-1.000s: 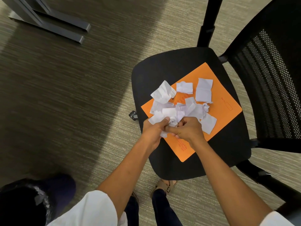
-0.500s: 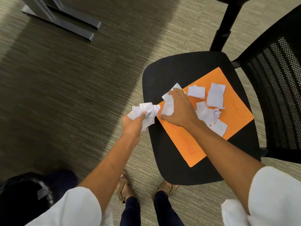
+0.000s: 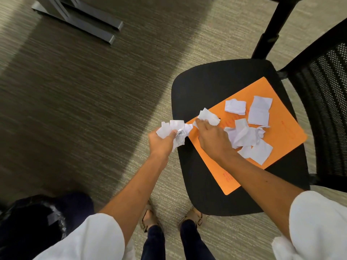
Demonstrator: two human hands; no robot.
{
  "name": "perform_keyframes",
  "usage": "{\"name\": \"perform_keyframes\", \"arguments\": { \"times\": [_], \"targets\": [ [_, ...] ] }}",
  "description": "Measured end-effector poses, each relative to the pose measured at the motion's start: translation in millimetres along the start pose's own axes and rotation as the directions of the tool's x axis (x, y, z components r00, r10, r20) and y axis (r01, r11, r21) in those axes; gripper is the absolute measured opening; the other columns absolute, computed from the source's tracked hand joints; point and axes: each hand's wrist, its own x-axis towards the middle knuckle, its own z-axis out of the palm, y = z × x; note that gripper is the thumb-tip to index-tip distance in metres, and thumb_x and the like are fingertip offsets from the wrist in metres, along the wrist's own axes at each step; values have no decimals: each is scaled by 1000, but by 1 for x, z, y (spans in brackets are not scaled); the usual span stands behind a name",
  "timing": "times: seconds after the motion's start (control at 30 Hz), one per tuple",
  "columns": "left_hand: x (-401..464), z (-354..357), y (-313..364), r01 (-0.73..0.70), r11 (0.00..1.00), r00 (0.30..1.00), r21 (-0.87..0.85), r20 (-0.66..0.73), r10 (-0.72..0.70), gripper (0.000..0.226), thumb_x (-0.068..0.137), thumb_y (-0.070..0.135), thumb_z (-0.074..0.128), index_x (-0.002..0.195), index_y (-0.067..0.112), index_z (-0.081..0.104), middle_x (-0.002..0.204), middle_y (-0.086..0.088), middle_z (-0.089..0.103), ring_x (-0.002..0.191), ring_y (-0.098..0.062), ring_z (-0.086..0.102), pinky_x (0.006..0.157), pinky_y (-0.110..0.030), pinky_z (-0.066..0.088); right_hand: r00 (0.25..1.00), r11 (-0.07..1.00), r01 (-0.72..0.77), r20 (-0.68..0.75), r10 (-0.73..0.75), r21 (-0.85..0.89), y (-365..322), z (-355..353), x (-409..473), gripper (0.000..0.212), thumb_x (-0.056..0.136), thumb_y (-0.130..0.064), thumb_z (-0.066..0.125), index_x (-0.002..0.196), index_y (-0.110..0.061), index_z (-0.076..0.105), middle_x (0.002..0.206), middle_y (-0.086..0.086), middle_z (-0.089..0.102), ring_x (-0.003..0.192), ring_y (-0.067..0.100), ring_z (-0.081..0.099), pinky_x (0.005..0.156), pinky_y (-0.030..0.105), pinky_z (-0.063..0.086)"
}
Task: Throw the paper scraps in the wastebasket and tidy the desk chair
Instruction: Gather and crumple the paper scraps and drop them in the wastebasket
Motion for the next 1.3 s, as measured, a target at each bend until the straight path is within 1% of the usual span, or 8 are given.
{"name": "perform_keyframes", "arguments": {
  "times": [0.2,0.43,0.53,0.7,0.83,1.03,1.2,1.3],
  "targets": [
    [-1,9,2,-9,1000,1000,0,24,9,35,83,16,81,112,14,63,92,5,67,87,-16,66,71,-31,56,996,997,-80,30,80,0,12,-12,6,49,99,-25,58,145,-13,46,134,14,62,114,33,65,100,45,50],
    [-11,25,3,-25,999,998,23,55,24,20,84,15,79,86,25,62,85,6,66,75,-10,65,39,-20,48,753,738,-203,-378,538,644,-2,-51,-23,30,99,-23,57,125,-11,67,113,7,73,88,9,63,74,14,52],
    [-17,32,7,-34,999,993,0,110,34,18,84,11,78,83,25,66,81,3,69,72,-14,68,43,-23,48,829,772,-40,-411,380,634,-23,-51,-40,29,98,-14,59,126,-12,66,107,5,74,85,5,63,70,8,50],
    [-27,36,13,21,990,967,-143,255,17,13,86,5,73,77,14,69,67,3,69,61,-13,65,45,-22,49,923,867,99,-370,103,488,-37,-22,-52,38,85,12,60,121,1,67,123,19,69,118,32,65,102,48,51],
    [-30,32,19,204,933,919,-295,387,-79,22,100,28,56,101,10,69,89,-8,72,74,-19,69,58,-29,53,924,916,105,-378,54,387,-38,-9,-53,42,81,15,63,122,6,66,127,21,66,124,36,59,106,54,44],
    [-35,31,14,190,940,916,-284,396,-65,21,91,6,68,112,2,68,105,-17,72,90,-26,71,76,-34,59,983,893,121,-180,-46,433,-35,-18,-59,47,87,-9,57,134,-5,60,143,7,55,141,8,38,120,31,30],
    [-32,24,11,215,929,933,-302,345,-104,34,89,-1,69,123,2,62,115,-16,72,96,-27,72,71,-36,63,938,480,-24,-147,314,877,-23,-32,-65,34,86,-13,58,115,-21,73,119,-20,69,114,-10,59,95,14,49],
    [-24,18,9,177,951,955,-254,278,-104,26,86,3,74,108,14,65,105,-6,74,91,-22,73,71,-39,63,797,494,-70,-249,550,867,-3,-37,-60,18,89,-13,64,103,-22,73,103,-15,73,102,1,67,87,24,58]
  ]
}}
